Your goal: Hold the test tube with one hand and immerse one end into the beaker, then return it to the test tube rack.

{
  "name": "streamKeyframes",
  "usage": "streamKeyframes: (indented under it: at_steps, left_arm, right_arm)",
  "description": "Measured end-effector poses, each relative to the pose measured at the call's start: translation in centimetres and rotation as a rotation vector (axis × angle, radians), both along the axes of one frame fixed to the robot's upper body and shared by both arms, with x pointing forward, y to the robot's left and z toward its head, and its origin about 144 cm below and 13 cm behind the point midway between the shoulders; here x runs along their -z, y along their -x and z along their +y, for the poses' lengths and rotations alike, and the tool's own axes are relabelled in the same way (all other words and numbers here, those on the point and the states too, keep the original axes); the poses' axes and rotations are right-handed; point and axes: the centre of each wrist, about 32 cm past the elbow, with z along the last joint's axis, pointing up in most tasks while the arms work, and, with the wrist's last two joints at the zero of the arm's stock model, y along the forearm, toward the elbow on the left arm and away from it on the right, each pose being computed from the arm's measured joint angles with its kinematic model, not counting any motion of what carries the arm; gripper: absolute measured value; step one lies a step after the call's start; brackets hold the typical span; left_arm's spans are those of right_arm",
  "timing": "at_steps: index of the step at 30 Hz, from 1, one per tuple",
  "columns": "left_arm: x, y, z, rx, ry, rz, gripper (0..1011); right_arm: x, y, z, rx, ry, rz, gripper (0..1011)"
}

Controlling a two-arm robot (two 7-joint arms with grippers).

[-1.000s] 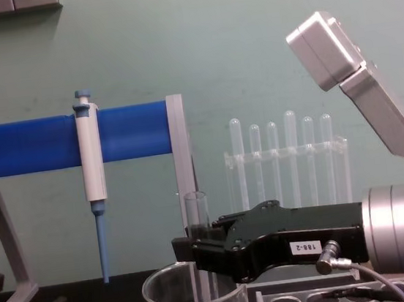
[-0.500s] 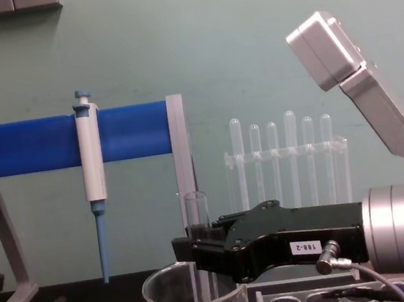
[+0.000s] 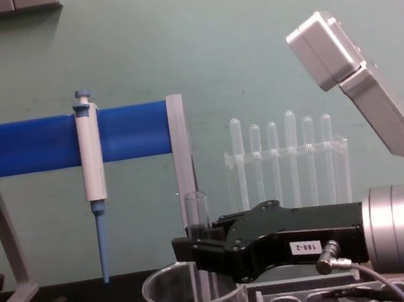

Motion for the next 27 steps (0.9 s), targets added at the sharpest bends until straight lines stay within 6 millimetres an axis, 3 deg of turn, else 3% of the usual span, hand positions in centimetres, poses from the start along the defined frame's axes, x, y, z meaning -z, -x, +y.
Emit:
streamKeyframes:
  at_steps: [27]
  left_arm:
    - [0.00,0.00,0.00,0.000,0.000,0.000,1000]
  right_arm:
    - [0.00,0.00,0.00,0.000,0.000,0.000,225]
